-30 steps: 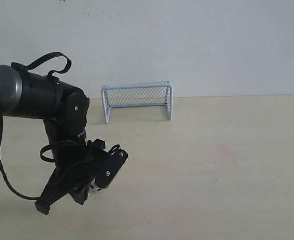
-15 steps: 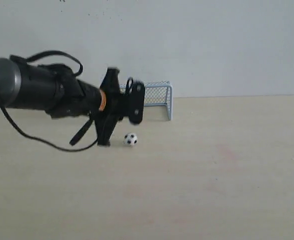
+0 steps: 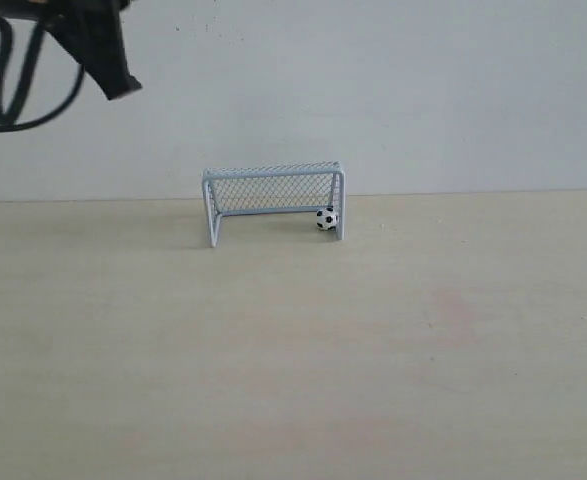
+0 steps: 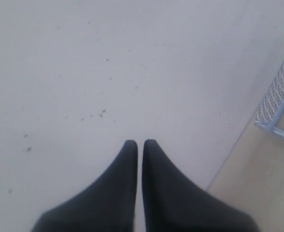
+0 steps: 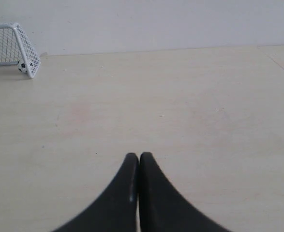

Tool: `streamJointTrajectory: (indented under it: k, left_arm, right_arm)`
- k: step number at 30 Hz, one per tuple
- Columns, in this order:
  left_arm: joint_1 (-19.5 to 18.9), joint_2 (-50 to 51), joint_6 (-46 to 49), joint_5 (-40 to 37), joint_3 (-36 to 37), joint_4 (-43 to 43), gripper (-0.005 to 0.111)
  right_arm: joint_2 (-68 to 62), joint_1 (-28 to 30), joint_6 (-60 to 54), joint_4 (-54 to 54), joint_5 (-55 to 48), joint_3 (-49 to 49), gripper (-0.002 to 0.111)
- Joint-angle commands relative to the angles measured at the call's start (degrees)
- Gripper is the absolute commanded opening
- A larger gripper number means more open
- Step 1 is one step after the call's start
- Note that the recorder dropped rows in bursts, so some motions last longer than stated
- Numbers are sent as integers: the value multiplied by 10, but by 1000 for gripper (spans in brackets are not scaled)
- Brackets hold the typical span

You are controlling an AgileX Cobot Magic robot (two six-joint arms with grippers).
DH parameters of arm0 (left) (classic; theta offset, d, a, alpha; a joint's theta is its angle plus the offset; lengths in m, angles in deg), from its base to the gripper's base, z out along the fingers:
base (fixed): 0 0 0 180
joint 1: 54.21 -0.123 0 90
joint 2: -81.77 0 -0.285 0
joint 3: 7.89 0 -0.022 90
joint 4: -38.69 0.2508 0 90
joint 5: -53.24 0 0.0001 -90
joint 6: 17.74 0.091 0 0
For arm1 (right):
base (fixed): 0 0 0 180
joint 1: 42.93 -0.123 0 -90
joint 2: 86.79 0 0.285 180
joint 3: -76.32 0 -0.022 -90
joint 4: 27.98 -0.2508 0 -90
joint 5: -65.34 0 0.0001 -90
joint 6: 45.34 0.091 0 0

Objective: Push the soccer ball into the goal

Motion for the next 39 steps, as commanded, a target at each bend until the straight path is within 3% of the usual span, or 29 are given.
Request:
streamJointTrajectory:
  k: [1, 8, 20, 30, 39]
  left_arm:
    - [1, -97, -81, -15, 69, -30, 4]
    - [1, -246, -157, -15, 212, -64, 4]
    - [1, -503, -160, -13, 394, -203, 4]
    - [1, -719, -160, -19, 409, -245, 4]
    - [1, -824, -160, -19, 409, -245, 4]
  right_arm:
    - [3, -1, 0, 0, 7, 0, 0]
    - [3, -1, 0, 0, 7, 0, 0]
    - [3, -1, 0, 0, 7, 0, 0]
    - [3, -1, 0, 0, 7, 0, 0]
    - [3, -1, 0, 0, 7, 0, 0]
